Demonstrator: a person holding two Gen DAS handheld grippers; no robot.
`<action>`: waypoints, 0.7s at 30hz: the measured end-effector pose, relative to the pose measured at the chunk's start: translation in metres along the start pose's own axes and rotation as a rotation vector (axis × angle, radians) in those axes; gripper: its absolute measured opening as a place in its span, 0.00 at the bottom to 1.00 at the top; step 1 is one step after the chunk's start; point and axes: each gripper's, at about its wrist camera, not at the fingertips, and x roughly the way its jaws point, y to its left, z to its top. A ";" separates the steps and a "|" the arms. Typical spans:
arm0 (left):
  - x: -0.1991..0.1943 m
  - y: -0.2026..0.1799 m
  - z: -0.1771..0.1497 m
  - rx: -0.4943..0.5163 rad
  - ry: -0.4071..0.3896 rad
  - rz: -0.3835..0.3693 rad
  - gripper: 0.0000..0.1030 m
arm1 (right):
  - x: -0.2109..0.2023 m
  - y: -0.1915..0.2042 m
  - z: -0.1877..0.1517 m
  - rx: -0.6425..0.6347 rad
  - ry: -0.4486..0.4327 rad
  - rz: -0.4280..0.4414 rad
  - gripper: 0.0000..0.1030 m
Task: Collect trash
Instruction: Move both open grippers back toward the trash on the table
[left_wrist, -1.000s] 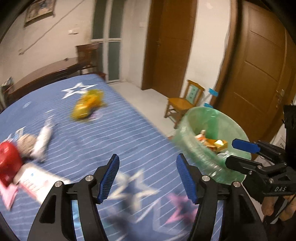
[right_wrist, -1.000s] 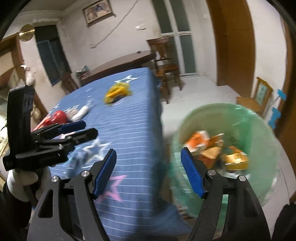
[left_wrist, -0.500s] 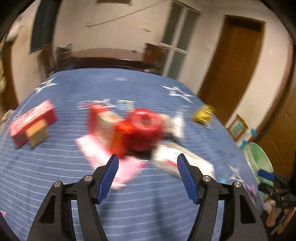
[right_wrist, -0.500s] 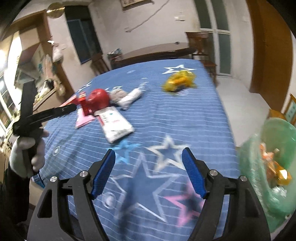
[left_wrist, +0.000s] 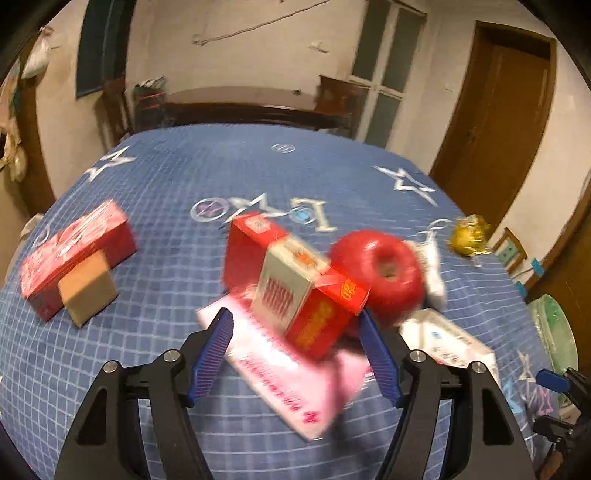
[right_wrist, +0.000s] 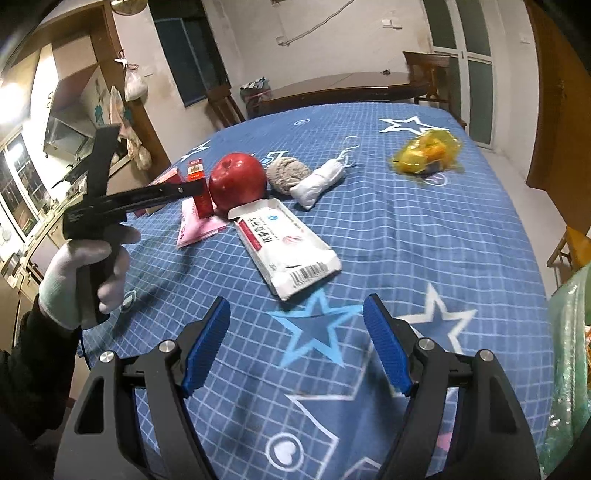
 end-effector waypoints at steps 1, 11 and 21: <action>-0.001 0.006 -0.002 -0.013 0.000 0.012 0.69 | 0.004 0.004 0.002 -0.010 0.004 0.012 0.69; -0.029 0.047 -0.029 -0.083 0.008 -0.024 0.71 | 0.066 0.036 0.038 -0.126 0.073 -0.007 0.69; -0.017 0.039 -0.041 -0.038 0.098 -0.081 0.71 | 0.102 0.029 0.058 -0.202 0.153 -0.110 0.56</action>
